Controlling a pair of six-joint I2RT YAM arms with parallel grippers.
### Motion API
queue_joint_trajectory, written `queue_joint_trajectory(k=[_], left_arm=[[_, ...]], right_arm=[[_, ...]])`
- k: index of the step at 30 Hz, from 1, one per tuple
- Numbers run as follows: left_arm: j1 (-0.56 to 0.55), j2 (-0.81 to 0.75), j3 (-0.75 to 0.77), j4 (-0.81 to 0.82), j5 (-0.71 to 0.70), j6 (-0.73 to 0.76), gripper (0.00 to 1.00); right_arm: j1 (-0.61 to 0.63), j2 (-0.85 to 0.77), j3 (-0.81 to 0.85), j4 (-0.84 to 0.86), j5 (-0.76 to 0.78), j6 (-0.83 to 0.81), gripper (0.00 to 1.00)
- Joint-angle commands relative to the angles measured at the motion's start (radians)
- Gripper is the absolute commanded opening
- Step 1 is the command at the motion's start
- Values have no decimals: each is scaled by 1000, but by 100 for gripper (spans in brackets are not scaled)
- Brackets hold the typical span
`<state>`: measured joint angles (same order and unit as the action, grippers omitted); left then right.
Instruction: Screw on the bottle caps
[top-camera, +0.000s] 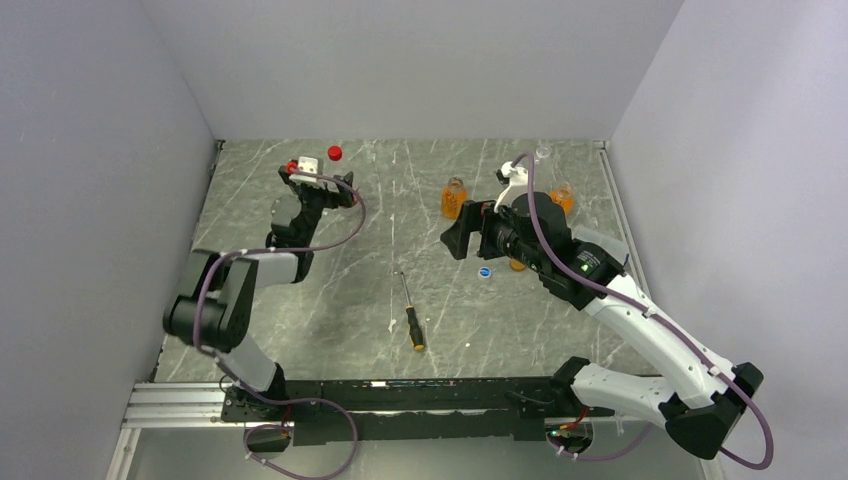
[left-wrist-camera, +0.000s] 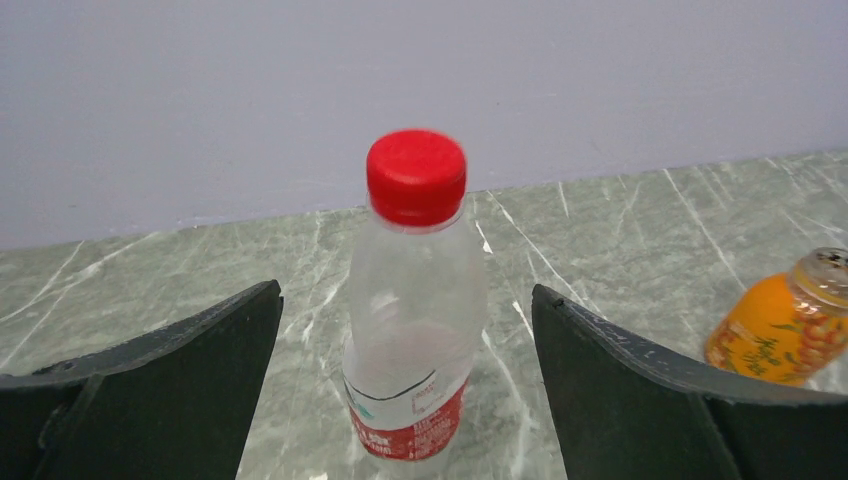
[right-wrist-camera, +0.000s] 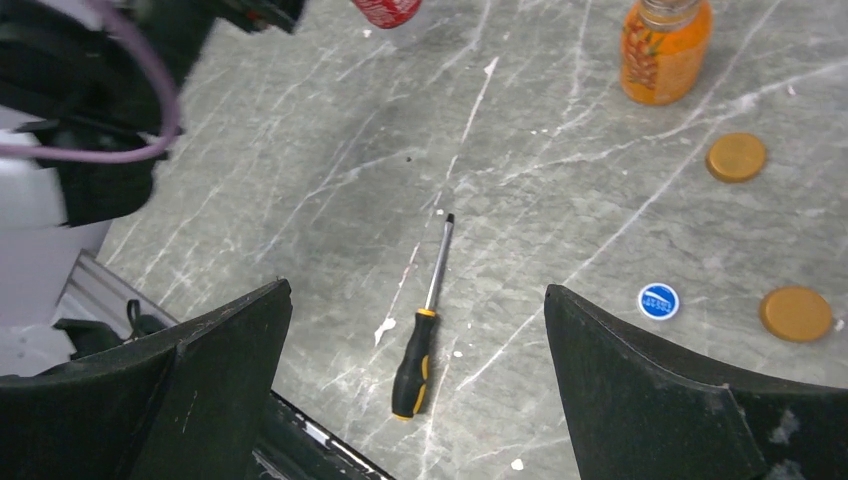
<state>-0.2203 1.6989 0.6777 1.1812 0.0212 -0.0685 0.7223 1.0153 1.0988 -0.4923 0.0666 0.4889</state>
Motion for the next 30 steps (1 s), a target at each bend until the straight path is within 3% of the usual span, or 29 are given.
queue_joint_trajectory(k=[1, 4, 7, 9, 14, 21, 30], left_arm=[[-3, -197, -22, -257, -14, -42, 99], [-9, -353, -8, -529, -18, -60, 99], [-21, -481, 97, -924, -70, -127, 99], [-41, -541, 149, -1092, -69, -151, 99], [-239, -588, 282, -1427, -172, -139, 99], [-384, -564, 324, -1612, -166, -205, 99], [-393, -522, 290, -1608, -37, -291, 99]], right_arm=[[-11, 6, 44, -44, 74, 24, 100], [-27, 19, 46, -65, 98, 41, 100], [-63, 29, 30, -85, 91, 54, 100], [-108, 37, 9, -93, 54, 60, 100], [-223, 38, -64, -85, -11, 70, 99], [-276, 52, -173, -83, 28, 85, 94], [-277, 135, -282, 8, 46, 121, 82]])
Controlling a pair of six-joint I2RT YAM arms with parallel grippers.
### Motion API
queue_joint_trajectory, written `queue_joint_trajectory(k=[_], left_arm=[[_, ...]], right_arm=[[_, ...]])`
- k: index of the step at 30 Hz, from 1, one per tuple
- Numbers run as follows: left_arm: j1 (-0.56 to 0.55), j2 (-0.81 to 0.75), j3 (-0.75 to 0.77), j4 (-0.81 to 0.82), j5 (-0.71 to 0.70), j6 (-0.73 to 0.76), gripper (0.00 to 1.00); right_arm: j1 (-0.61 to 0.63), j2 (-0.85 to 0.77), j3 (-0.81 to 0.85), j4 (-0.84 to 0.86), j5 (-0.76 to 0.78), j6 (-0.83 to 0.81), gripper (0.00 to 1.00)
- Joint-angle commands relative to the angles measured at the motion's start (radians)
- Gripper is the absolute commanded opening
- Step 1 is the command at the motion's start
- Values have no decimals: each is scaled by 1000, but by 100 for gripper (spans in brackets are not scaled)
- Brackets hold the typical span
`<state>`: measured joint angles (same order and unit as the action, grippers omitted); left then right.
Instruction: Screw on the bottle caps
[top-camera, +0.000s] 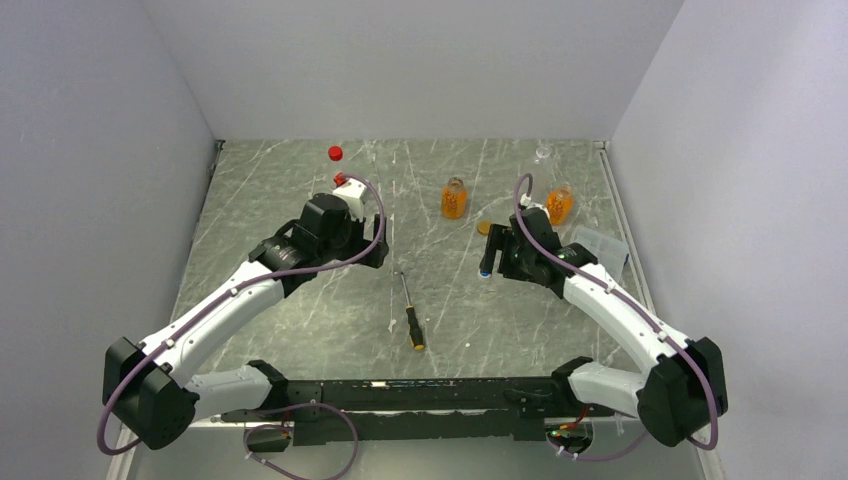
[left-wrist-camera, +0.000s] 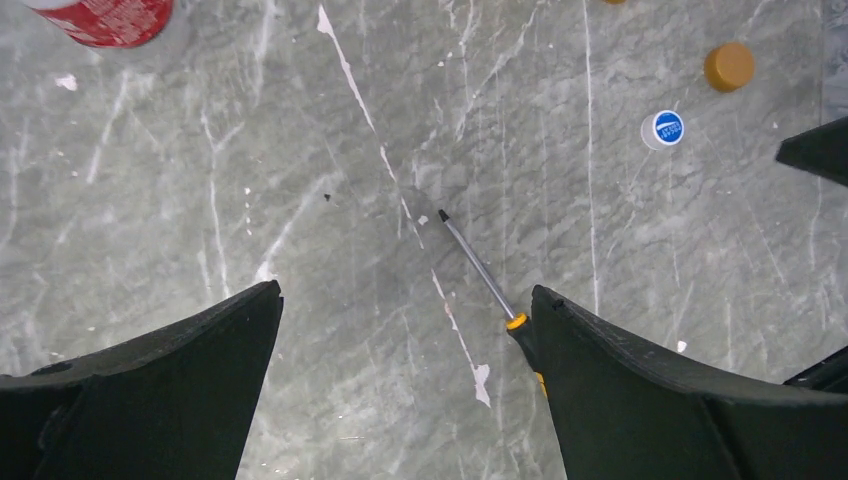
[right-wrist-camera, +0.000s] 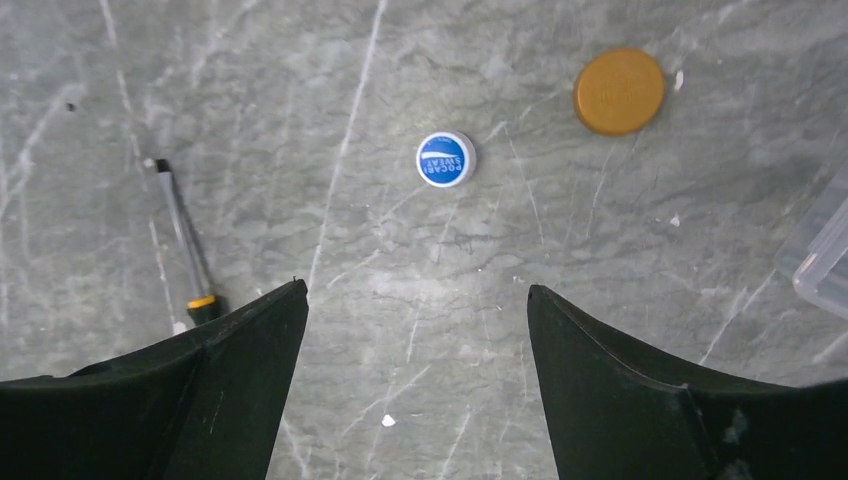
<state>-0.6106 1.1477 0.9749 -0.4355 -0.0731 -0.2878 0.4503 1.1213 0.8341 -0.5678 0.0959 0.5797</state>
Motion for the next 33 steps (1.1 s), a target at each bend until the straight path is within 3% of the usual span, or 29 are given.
queue_joint_trajectory(k=[1, 5, 14, 24, 33], left_arm=[[-2, 41, -3, 18, 63, -86, 99], [-3, 75, 17, 67, 91, -106, 99], [0, 65, 74, 20, 76, -60, 99], [2, 23, 122, -28, 75, -11, 99], [3, 19, 130, -33, 76, -2, 99]], right_arm=[[-4, 43, -13, 101, 20, 29, 82], [-4, 143, 89, 147, 24, -26, 84], [-6, 483, 512, 124, 117, -169, 88], [-13, 833, 921, 27, 98, -255, 73], [-12, 966, 1071, -61, 107, -273, 62]])
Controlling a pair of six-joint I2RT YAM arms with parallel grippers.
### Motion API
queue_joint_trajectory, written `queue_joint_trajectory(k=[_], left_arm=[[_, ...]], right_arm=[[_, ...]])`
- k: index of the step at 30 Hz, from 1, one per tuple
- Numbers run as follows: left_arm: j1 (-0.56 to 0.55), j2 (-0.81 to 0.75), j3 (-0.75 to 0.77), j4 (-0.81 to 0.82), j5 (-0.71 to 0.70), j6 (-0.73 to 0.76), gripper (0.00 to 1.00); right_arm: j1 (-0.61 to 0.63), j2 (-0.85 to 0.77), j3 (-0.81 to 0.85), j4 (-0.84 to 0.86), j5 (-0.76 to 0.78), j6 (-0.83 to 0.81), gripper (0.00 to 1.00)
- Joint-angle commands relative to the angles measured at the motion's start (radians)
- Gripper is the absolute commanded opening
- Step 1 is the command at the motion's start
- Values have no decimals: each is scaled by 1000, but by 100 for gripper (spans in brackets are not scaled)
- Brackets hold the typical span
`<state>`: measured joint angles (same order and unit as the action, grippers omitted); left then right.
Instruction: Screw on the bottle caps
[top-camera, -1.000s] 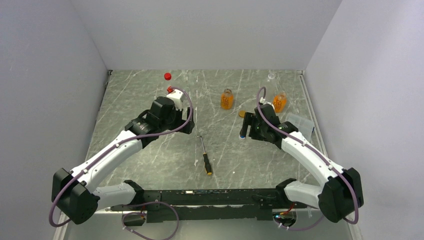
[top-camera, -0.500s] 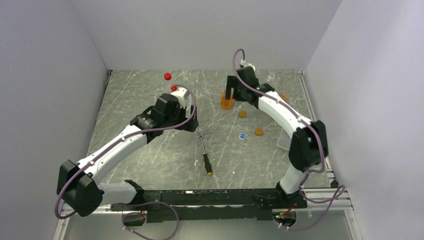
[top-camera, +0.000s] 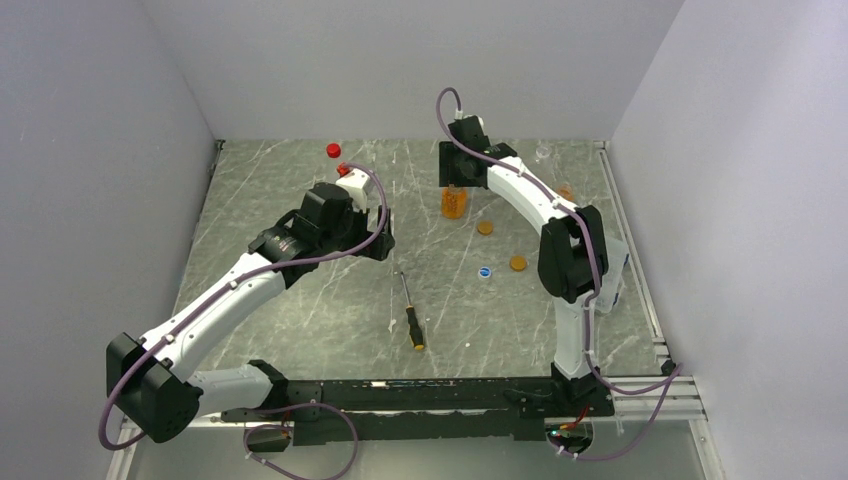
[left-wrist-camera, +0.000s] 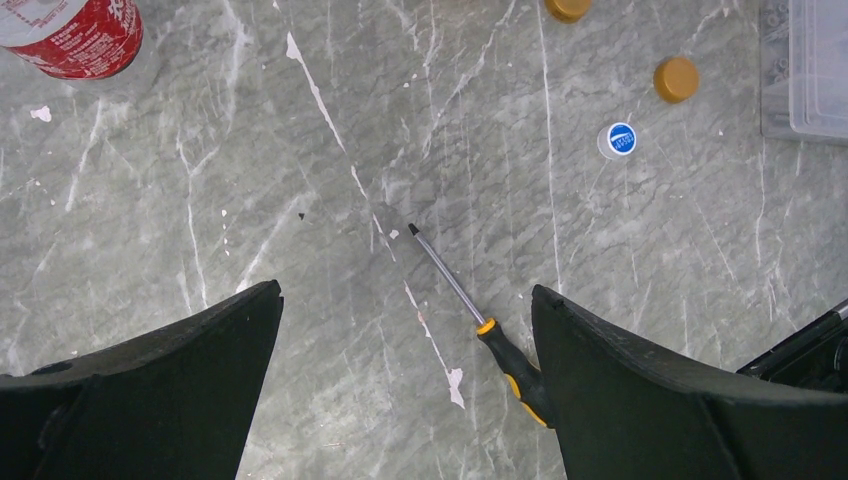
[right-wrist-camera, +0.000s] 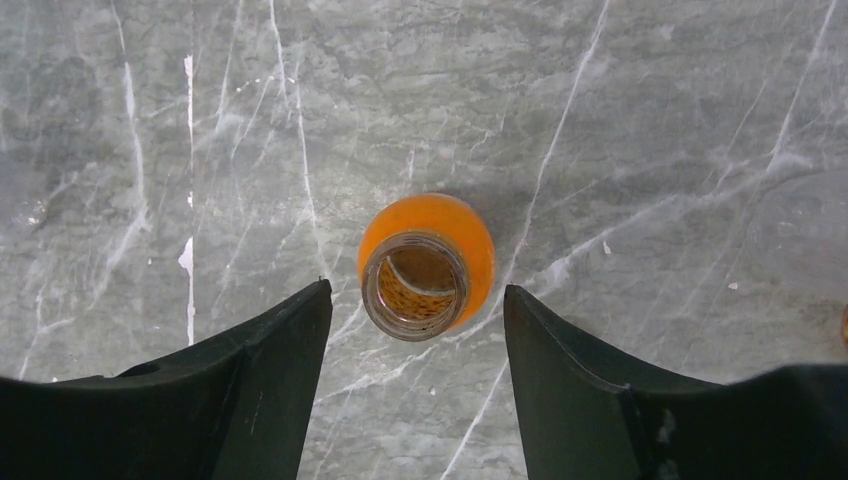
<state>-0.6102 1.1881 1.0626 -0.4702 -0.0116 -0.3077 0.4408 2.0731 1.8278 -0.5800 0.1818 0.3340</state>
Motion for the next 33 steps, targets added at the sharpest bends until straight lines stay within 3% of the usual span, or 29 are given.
queue_joint_trajectory(k=[1, 13, 17, 20, 25, 33], left_arm=[[3, -19, 44, 0, 14, 18, 99], [3, 2, 48, 22, 25, 6, 99], [3, 9, 45, 42, 49, 11, 99], [3, 13, 46, 90, 99, 26, 99], [3, -1, 14, 227, 169, 107, 100], [3, -7, -27, 401, 306, 285, 99]], right_arm=[[-2, 21, 87, -58, 21, -29, 61], [1, 80, 146, -103, 8, -40, 52], [1, 101, 182, -129, -12, -46, 40], [1, 92, 197, -156, -26, -36, 22], [1, -43, 152, -201, -101, 7, 8], [9, -423, -121, -138, -372, 85, 4]])
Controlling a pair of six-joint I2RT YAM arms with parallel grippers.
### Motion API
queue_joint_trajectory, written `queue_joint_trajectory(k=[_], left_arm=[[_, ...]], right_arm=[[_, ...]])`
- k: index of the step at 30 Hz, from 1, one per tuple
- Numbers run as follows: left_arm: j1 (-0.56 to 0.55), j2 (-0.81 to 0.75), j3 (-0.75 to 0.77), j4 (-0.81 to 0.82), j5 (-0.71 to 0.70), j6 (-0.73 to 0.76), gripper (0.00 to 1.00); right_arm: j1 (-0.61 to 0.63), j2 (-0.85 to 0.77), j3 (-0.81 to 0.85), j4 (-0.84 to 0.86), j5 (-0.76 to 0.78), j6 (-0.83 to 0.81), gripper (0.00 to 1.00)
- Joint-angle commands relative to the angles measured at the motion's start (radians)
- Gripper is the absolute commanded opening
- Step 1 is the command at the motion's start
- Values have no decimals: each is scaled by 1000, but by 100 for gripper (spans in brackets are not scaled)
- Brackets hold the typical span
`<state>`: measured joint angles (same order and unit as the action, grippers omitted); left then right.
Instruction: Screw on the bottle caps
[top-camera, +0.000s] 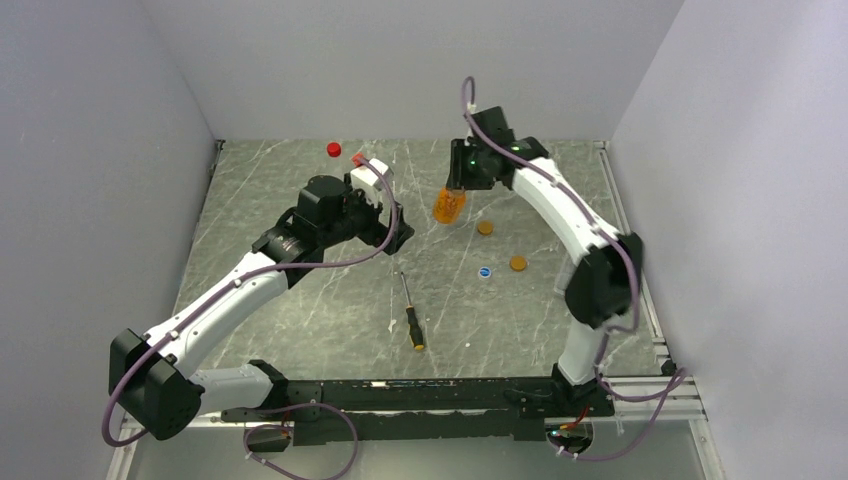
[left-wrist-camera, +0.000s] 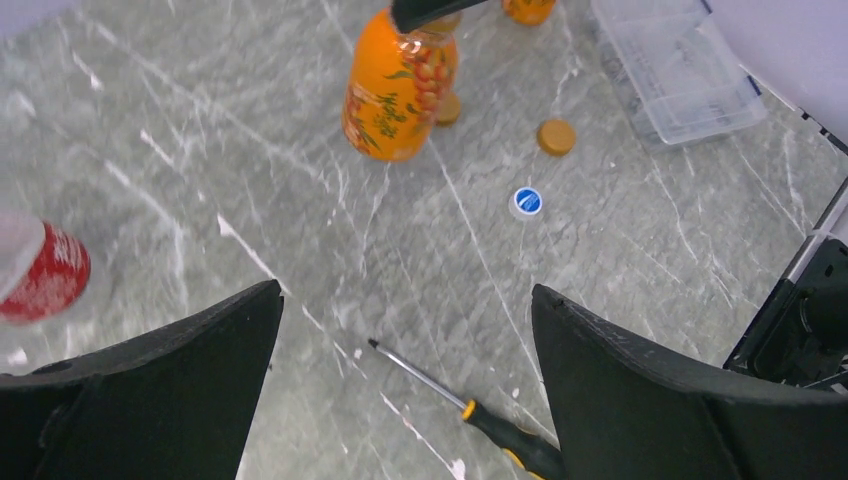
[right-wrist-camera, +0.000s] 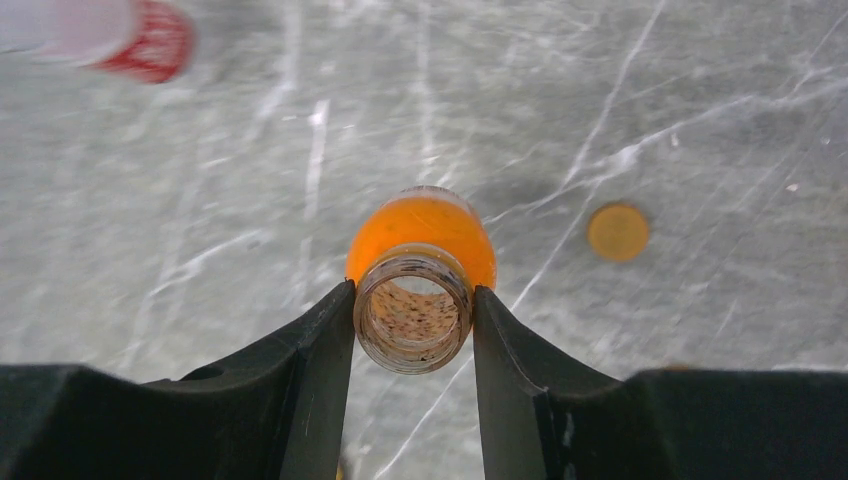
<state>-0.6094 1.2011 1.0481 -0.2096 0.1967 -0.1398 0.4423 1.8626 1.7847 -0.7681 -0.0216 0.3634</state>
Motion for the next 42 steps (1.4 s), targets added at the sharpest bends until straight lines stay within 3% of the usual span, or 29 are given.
queue_joint_trajectory(k=[1, 11, 17, 31, 39, 42], left_arm=[[2, -22, -18, 157, 112, 126, 99], [2, -65, -55, 260, 349, 340, 99], [2, -59, -69, 284, 438, 361, 99], [2, -7, -109, 455, 502, 304, 100], [2, 20, -121, 503, 516, 236, 75], [2, 22, -136, 533, 496, 202, 62]], right_arm=[[12, -254, -105, 56, -196, 60, 4], [30, -518, -239, 72, -391, 61, 4], [33, -557, -255, 85, -462, 57, 3], [45, -578, -264, 128, -562, 89, 2], [44, -576, -283, 156, -565, 109, 3], [45, -576, -295, 153, -531, 109, 12]])
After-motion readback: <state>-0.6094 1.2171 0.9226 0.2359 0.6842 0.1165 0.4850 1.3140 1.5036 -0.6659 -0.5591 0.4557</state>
